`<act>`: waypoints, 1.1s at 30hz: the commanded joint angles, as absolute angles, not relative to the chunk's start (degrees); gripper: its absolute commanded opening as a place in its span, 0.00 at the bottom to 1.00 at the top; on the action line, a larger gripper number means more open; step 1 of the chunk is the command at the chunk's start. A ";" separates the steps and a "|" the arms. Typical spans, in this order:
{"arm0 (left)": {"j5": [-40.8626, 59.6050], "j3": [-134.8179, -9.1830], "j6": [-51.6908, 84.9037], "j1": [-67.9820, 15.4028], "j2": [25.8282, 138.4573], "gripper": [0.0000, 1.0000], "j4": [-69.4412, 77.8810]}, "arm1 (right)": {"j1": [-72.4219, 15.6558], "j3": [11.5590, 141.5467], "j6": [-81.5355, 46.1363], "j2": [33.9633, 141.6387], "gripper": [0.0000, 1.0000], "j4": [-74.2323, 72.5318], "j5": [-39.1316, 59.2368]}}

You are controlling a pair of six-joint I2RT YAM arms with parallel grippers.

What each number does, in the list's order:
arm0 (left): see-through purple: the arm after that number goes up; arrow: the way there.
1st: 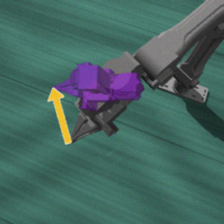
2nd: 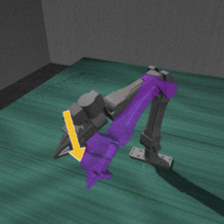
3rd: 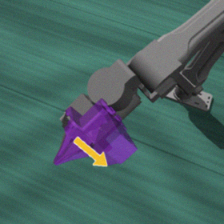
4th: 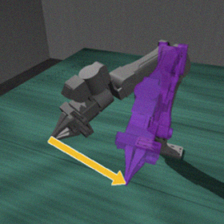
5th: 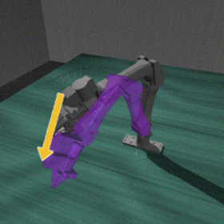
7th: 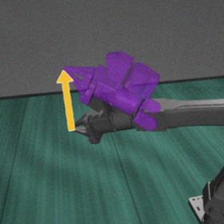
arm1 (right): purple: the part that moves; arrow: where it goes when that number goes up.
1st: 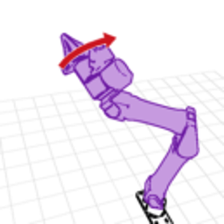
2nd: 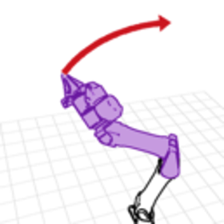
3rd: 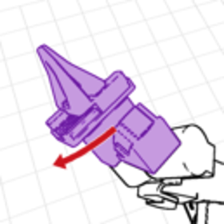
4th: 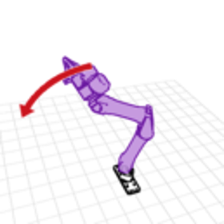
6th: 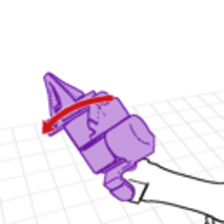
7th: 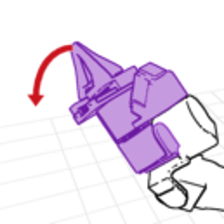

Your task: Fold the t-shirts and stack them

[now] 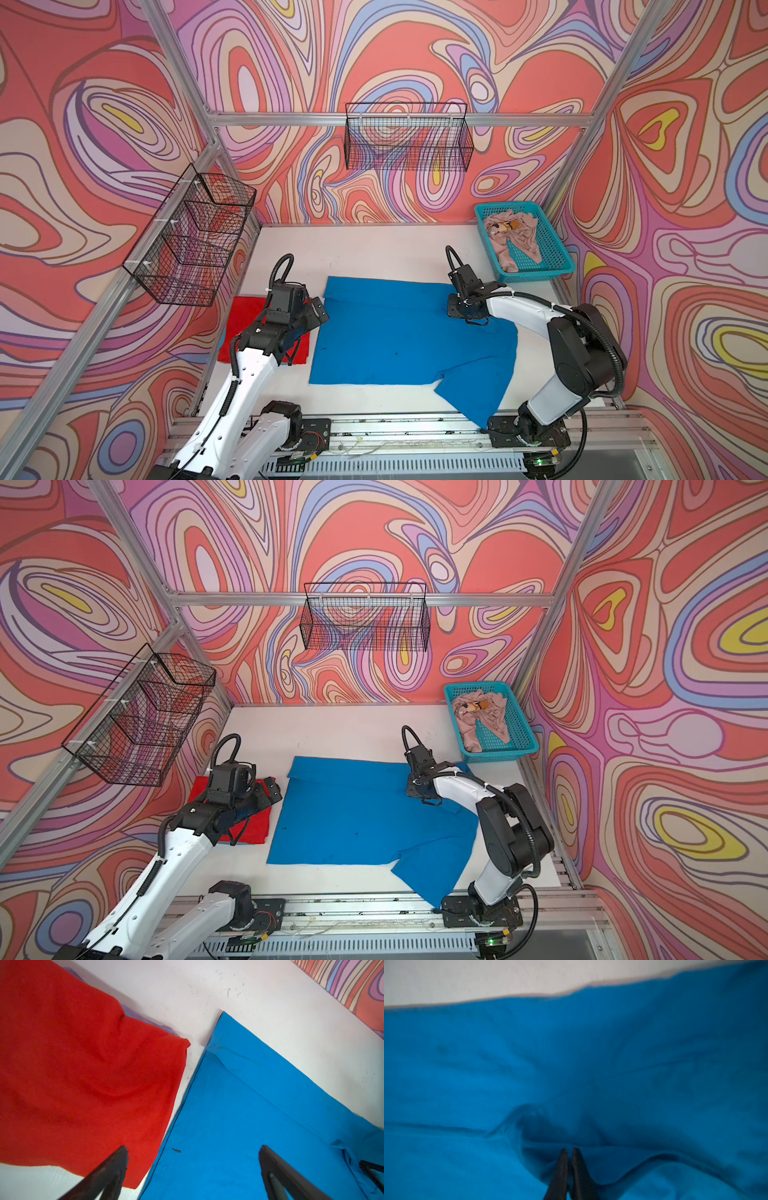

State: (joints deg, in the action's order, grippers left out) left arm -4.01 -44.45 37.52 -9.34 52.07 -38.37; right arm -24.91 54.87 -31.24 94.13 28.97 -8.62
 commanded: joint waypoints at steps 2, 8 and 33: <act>-3.39 -44.21 37.35 -9.49 51.31 1.00 -39.00 | -28.09 51.63 -38.84 89.48 0.08 31.78 -11.06; -2.68 -44.12 37.44 -9.49 51.42 1.00 -38.97 | -31.44 46.87 -44.39 83.15 0.30 32.00 -8.77; -3.31 -43.77 37.19 -9.80 49.79 1.00 -39.13 | -17.90 63.14 -22.34 91.95 0.60 37.28 -10.99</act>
